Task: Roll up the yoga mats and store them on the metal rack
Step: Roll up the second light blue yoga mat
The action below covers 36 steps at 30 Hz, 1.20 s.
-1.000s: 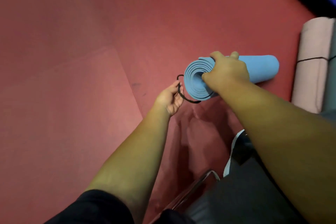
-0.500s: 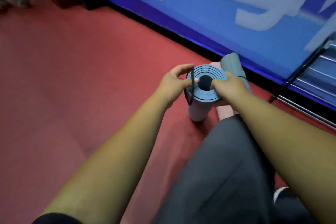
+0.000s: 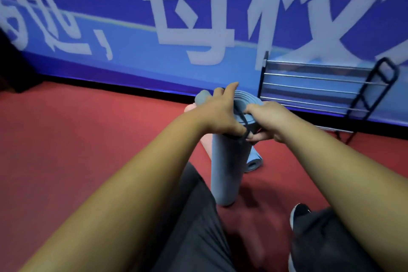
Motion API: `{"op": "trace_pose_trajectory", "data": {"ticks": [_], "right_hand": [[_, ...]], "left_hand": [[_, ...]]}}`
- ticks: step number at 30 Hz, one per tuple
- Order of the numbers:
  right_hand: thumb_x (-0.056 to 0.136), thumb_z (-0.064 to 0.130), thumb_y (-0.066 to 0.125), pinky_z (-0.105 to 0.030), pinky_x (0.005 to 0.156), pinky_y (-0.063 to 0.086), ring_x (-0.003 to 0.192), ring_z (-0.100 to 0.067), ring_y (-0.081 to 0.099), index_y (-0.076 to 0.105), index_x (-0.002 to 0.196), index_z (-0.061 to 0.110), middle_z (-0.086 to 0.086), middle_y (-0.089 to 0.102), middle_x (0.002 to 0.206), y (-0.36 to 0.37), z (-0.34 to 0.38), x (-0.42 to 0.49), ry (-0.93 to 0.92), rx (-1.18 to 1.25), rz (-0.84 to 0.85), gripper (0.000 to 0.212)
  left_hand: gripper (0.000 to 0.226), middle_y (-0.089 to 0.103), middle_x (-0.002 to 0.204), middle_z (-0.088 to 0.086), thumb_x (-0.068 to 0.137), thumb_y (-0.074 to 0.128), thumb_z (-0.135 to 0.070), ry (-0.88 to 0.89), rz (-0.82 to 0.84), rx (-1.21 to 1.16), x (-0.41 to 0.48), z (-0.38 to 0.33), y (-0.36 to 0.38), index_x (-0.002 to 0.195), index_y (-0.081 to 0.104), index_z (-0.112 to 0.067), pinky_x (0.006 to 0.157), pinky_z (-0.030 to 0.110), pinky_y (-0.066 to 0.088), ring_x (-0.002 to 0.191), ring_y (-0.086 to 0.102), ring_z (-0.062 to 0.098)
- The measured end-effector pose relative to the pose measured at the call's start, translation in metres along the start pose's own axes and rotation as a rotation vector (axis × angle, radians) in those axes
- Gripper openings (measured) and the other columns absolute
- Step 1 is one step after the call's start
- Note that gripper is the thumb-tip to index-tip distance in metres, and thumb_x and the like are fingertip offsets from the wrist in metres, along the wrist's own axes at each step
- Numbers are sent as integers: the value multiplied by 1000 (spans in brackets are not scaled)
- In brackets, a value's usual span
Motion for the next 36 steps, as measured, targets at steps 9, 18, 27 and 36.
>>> {"op": "trace_pose_trajectory", "data": {"ticks": [9,18,27,36], "right_hand": [[99,61,59,-60,67,66,73,-40,80,64,119,16,-21,75,106,-49,-59,17,39,-38,-7,50],[84,71,72,-29,80,51,98,-12,69,73,119,32,7,71,111,-89,-43,52,-260,-209,-303,52],[99,20,60,-28,73,37,91,-22,64,72,95,18,2,72,91,-113,-33,77,-381,-380,-569,13],[76,7,60,-47,51,61,55,-17,45,62,66,-2,-5,51,57,-114,-79,115,-97,25,-401,14]], "left_hand": [[137,37,146,1,54,80,-55,-4,-28,-37,41,-30,62,168,9,-31,111,49,48,135,47,35],[123,40,161,-6,67,80,-59,42,-190,-106,71,-27,94,169,19,-24,115,40,40,143,42,28],[125,36,165,-3,66,80,-63,-69,-178,-97,100,-18,93,168,20,-21,115,45,42,147,40,31],[118,38,164,-14,72,66,-85,-258,-40,-638,95,12,78,168,20,-36,122,48,37,149,42,17]]}}
Point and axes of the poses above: each hand's wrist, its own x-axis towards the middle knuckle, its own y-axis out of the palm, z = x × y, the point moved 9 cm from there along x, towards the middle knuckle
